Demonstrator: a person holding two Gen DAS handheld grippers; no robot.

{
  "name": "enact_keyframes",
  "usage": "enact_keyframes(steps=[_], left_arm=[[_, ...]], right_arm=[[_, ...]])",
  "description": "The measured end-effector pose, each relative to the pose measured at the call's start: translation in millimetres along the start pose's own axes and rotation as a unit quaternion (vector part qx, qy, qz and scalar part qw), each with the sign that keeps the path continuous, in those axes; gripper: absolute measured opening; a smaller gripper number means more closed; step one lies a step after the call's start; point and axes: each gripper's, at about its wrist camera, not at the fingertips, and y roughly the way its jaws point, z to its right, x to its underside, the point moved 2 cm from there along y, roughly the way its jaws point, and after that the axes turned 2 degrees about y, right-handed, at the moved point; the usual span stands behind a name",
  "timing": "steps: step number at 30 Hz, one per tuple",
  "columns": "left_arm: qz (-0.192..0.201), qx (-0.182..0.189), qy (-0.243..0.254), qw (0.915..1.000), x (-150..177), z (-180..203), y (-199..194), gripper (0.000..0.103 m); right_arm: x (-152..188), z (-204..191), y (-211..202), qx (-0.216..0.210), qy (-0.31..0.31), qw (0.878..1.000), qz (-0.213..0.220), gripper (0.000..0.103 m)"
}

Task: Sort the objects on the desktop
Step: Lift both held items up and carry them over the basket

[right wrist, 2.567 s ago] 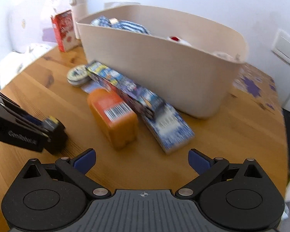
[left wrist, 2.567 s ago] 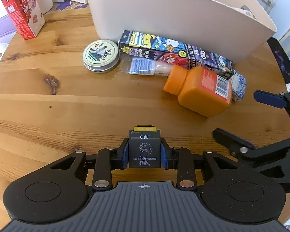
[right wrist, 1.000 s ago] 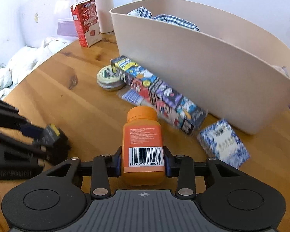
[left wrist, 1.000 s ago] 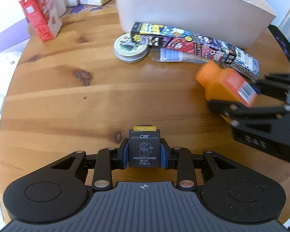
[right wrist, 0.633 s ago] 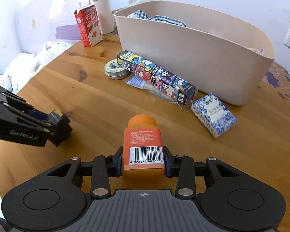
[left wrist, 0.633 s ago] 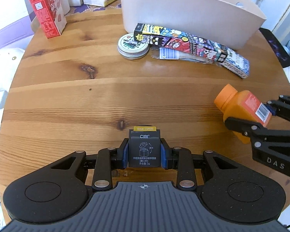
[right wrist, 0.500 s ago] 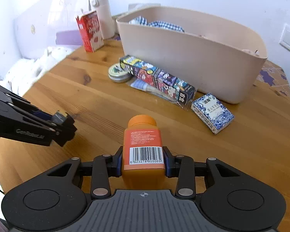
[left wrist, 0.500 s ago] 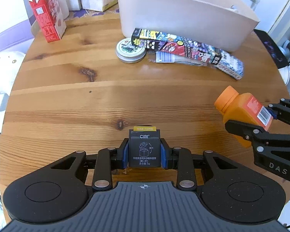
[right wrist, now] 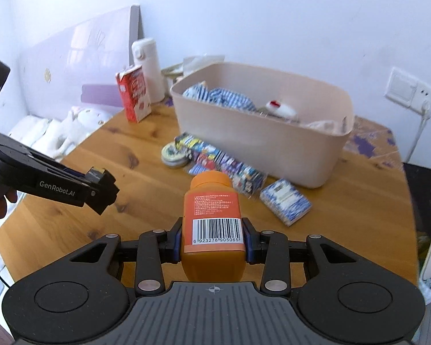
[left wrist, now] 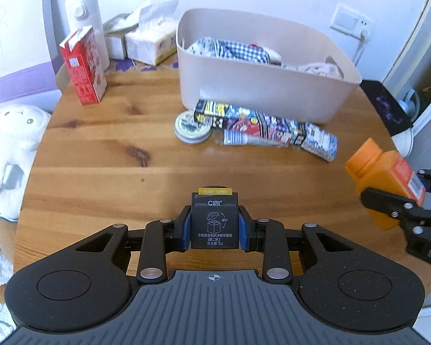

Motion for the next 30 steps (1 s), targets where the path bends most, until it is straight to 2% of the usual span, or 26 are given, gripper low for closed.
enact_keyframes(steps=[10, 20, 30], left_arm=[[0.047, 0.022, 0.02, 0.9984, -29, 7, -23, 0.032], [0.108, 0.046, 0.029, 0.9926, -89, 14, -38, 0.032], [0.145, 0.062, 0.055, 0.9859, -144, 30, -27, 0.032]], right_arm=[[-25, 16, -23, 0.02, 0.004, 0.999, 0.038, 0.037], [-55, 39, -27, 0.061, 0.016, 0.995, 0.071, 0.037], [-88, 69, -12, 0.071, 0.013, 0.994, 0.083, 0.037]])
